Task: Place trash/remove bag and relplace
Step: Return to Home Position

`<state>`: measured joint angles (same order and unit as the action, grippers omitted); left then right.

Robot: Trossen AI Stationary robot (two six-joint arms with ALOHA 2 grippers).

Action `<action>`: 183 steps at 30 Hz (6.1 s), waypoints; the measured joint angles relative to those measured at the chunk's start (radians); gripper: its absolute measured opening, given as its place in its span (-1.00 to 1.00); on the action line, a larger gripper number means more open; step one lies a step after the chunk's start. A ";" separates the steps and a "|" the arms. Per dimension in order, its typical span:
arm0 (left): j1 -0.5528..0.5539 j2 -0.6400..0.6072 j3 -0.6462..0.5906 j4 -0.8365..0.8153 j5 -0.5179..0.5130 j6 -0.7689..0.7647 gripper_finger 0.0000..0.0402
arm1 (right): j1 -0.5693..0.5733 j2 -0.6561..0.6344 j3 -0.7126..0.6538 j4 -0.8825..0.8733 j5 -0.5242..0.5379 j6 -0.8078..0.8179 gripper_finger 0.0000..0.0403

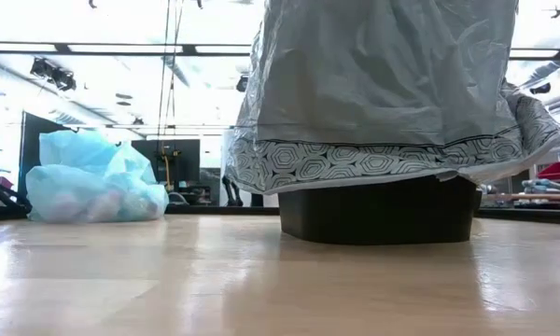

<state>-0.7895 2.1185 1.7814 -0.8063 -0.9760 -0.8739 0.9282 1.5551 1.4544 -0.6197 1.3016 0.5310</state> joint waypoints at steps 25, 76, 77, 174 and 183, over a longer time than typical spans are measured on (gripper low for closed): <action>0.291 -0.134 0.359 -0.514 0.182 -0.372 0.12 | -0.289 -0.393 -0.001 -0.669 -0.661 0.539 -0.10; 0.551 -1.009 -0.145 -0.492 0.111 0.158 -0.30 | -0.553 -1.026 -0.309 -0.307 -0.528 -0.394 -1.00; 0.547 -1.061 -0.208 -0.435 0.137 0.200 -0.31 | -0.553 -1.035 -0.307 -0.305 -0.512 -0.379 -1.00; 0.553 -2.119 -1.773 0.850 0.711 0.881 -0.90 | -1.376 -1.543 -1.444 0.871 -1.564 -0.345 -1.00; 0.552 -2.118 -1.773 0.831 0.816 0.871 -0.90 | -1.378 -1.543 -1.444 0.903 -1.659 -0.326 -1.00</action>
<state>-0.2371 0.0002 0.0084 0.0244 -0.1597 -0.0024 -0.4496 0.0120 0.0105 0.2834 -0.3571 0.2047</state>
